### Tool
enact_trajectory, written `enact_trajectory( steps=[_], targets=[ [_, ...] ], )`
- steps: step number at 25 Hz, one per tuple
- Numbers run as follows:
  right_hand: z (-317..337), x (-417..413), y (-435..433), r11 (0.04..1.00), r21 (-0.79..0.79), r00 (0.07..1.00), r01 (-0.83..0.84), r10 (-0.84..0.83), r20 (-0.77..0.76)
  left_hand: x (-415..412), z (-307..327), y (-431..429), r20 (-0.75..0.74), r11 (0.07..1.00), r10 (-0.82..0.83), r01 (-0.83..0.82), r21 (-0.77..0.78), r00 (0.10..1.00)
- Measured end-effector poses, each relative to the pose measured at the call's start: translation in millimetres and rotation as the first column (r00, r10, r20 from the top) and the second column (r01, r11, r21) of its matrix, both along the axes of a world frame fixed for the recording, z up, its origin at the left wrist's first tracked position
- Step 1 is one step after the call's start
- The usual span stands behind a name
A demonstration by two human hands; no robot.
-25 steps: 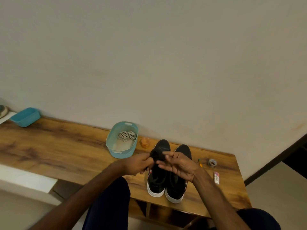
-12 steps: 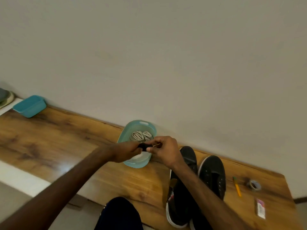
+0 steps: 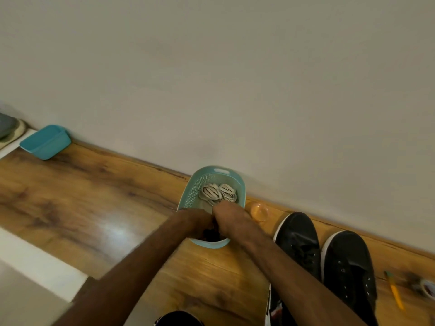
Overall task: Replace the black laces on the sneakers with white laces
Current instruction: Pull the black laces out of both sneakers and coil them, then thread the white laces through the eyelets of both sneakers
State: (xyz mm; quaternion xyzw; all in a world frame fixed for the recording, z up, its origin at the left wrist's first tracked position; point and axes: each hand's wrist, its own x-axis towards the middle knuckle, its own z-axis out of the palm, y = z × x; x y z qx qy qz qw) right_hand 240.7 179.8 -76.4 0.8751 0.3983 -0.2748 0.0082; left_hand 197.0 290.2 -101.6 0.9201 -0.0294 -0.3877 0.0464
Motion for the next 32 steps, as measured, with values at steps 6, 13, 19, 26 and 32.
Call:
enact_trajectory(
  steps=[6,13,19,26,32],
  targets=[
    [0,0,3,1.0,-0.013,0.999,-0.023,0.022,-0.038,4,4,11,0.0,0.998,0.042,-0.042,-0.049,0.999],
    [0,3,7,0.996,-0.077,0.999,-0.034,0.033,-0.012,2,14,3,0.116,0.994,0.077,-0.086,0.074,0.99],
    [2,7,10,0.986,-0.145,0.997,-0.083,0.082,-0.011,0,9,2,0.134,0.993,0.096,-0.103,0.05,0.986],
    [39,8,-25,0.995,0.099,0.999,-0.011,0.016,-0.049,-4,65,-12,0.408,0.994,0.1,-0.109,0.0,0.907],
    [62,-34,-168,0.781,0.588,0.96,0.21,-0.279,0.029,-42,108,-107,0.707,0.889,0.426,-0.116,-0.443,0.564]
  ],
)
